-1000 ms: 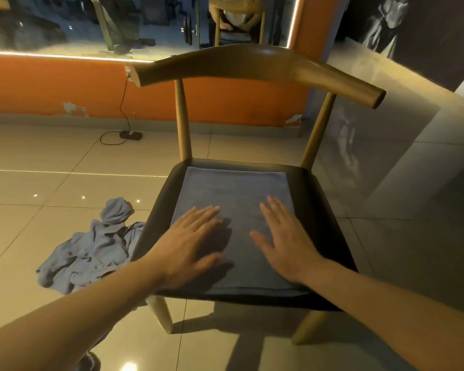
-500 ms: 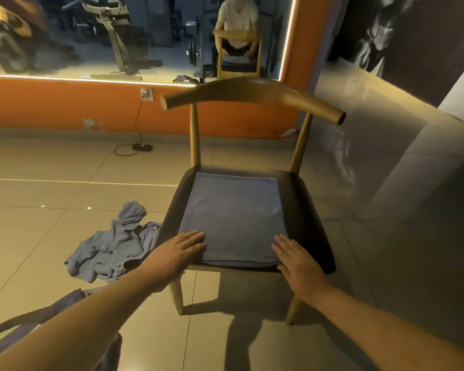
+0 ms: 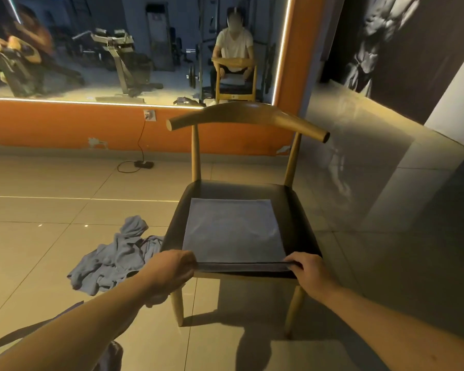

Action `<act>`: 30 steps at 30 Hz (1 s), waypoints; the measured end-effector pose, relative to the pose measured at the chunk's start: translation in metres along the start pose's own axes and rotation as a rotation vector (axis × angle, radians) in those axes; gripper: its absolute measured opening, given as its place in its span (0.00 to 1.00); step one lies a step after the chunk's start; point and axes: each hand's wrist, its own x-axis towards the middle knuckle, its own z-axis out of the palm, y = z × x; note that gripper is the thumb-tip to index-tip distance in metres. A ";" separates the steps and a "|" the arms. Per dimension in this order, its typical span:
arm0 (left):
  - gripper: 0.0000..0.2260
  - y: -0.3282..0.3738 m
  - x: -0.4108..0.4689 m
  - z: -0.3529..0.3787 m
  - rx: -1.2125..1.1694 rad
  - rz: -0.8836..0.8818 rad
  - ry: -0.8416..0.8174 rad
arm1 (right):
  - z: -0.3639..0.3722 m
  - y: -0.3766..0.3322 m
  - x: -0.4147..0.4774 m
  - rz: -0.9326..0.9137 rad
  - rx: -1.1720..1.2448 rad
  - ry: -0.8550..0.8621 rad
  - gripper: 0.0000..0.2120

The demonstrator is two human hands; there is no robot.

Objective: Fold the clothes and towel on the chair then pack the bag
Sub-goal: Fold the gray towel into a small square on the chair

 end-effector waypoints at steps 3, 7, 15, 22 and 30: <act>0.07 0.007 0.005 -0.012 -0.147 -0.042 0.004 | -0.013 -0.009 0.002 0.047 0.087 -0.010 0.08; 0.08 0.010 0.033 -0.031 -0.358 -0.132 0.135 | -0.028 -0.028 0.027 0.117 0.286 0.041 0.09; 0.07 -0.021 0.136 -0.047 -0.554 -0.325 0.309 | -0.023 -0.037 0.152 0.321 0.416 0.125 0.05; 0.05 -0.052 0.206 -0.022 -0.496 -0.424 0.336 | 0.010 -0.013 0.233 0.436 0.419 0.114 0.06; 0.09 -0.074 0.229 0.005 -0.372 -0.469 0.389 | 0.025 0.009 0.256 0.467 0.414 0.081 0.06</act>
